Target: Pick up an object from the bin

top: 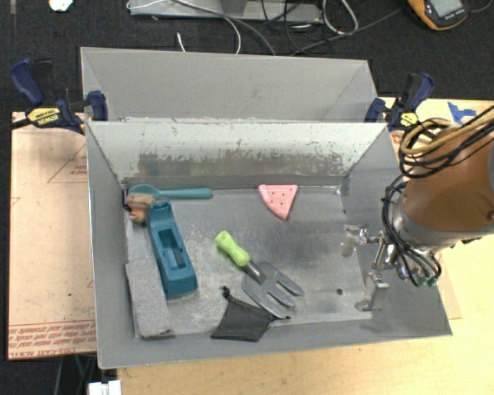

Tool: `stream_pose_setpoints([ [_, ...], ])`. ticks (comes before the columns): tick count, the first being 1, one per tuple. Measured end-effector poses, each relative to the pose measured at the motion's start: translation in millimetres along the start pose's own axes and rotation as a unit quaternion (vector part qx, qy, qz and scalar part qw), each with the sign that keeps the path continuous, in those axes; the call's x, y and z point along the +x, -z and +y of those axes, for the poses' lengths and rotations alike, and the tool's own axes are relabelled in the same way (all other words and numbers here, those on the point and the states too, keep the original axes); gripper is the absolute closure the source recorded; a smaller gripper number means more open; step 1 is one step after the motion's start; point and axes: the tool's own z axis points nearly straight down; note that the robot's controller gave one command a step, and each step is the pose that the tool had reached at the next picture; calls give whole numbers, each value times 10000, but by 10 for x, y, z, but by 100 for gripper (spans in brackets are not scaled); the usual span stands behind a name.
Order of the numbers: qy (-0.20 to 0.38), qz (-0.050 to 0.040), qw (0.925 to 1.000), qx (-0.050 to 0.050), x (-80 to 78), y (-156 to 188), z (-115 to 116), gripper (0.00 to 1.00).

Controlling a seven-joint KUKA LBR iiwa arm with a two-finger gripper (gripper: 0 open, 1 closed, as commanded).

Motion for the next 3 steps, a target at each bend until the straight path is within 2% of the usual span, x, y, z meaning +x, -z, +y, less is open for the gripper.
stream_pose_setpoints([
  [1,397,-2,9992,-1,31,-171,408,0],
  [2,4,-17,10000,5,56,-411,830,0],
  [3,115,-14,9999,1,48,-497,817,0],
])
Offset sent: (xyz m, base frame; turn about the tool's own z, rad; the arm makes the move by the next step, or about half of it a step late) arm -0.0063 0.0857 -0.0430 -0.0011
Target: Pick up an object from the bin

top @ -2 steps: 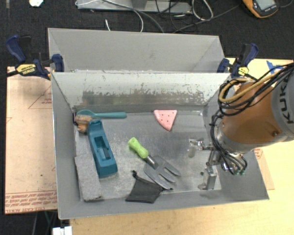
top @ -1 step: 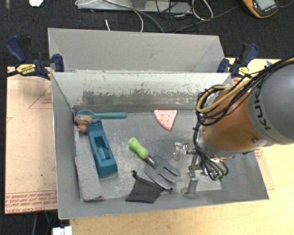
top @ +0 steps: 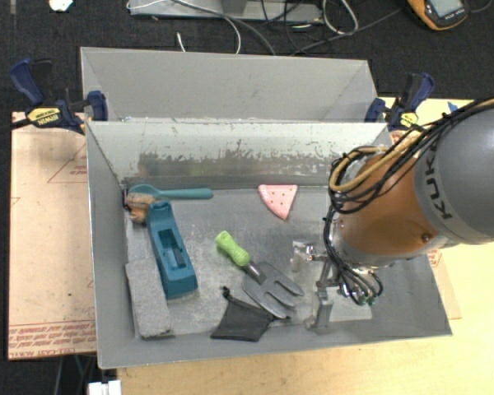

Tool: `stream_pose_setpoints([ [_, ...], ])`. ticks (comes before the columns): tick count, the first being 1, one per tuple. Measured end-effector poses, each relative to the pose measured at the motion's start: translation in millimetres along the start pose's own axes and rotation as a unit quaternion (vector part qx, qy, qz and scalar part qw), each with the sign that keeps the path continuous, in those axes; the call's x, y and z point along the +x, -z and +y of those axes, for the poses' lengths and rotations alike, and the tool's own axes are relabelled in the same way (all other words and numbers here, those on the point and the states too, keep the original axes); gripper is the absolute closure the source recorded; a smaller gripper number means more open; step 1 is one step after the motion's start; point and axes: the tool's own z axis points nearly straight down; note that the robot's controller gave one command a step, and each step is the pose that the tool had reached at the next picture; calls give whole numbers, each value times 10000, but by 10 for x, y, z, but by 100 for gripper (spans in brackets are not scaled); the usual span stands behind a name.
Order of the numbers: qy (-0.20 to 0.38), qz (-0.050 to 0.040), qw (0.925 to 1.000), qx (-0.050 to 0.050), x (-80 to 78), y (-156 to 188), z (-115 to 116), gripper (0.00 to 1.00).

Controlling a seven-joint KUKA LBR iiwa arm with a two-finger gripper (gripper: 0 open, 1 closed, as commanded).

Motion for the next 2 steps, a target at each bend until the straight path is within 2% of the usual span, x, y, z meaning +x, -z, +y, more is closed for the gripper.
stream_pose_setpoints([
  [1,68,9,10000,-8,62,203,224,0],
  [2,61,9,10000,-7,57,243,302,0],
])
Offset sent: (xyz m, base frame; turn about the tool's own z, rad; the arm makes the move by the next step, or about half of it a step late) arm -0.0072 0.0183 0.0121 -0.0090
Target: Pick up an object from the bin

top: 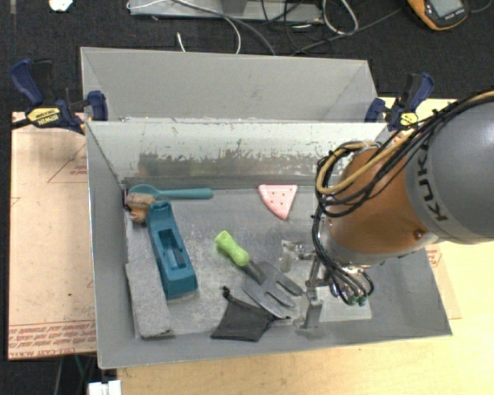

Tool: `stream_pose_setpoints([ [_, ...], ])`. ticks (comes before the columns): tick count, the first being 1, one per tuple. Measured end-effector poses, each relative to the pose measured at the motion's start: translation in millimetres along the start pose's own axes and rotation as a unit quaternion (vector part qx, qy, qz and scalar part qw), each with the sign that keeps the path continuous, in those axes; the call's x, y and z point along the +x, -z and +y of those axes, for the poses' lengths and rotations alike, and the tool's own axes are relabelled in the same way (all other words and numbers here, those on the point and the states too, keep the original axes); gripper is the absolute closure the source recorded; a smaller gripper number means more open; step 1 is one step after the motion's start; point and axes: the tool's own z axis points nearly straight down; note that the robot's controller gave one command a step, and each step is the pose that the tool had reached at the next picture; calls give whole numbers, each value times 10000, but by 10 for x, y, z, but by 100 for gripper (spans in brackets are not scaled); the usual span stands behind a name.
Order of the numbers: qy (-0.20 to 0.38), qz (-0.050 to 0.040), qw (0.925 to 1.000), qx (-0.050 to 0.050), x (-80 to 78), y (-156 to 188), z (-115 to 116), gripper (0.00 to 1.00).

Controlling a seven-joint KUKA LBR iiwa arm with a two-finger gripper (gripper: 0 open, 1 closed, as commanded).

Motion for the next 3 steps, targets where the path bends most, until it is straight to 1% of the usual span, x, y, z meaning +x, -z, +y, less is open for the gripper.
stream_pose_setpoints([
  [1,-1180,-5,9930,-7,-77,-150,279,0],
  [2,-504,0,9987,0,-54,-351,291,0],
  [3,-1329,3,9911,-26,-51,-511,821,100],
])
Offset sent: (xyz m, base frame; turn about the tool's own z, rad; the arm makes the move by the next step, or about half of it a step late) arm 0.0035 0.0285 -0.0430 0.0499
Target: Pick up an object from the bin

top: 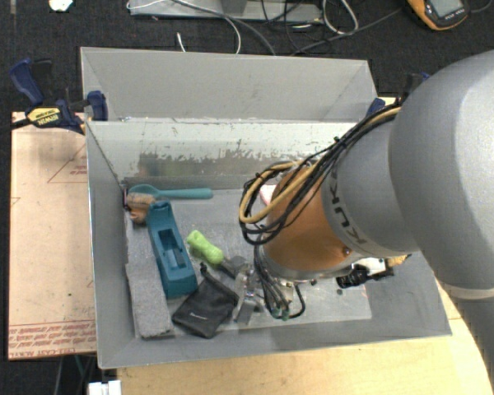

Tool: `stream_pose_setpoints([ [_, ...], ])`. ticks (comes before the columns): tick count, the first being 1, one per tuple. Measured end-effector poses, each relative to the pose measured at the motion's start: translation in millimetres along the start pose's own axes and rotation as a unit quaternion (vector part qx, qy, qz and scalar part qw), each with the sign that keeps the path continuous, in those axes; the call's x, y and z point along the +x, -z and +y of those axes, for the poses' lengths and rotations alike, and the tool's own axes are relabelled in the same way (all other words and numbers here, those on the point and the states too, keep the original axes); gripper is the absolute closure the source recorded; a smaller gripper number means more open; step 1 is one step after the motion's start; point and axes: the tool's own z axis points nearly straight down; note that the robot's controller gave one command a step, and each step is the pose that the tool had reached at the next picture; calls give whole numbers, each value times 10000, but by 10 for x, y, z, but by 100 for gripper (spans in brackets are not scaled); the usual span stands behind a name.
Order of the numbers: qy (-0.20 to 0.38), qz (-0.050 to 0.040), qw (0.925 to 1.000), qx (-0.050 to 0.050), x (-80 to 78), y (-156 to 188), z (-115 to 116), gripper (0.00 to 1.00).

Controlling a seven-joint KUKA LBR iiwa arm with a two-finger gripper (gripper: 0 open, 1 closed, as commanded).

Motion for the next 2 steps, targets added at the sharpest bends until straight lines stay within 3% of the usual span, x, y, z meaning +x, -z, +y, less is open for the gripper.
stream_pose_setpoints([
  [1,0,0,10000,0,0,1,0,100],
  [2,54,25,10000,15,26,570,3,100],
])
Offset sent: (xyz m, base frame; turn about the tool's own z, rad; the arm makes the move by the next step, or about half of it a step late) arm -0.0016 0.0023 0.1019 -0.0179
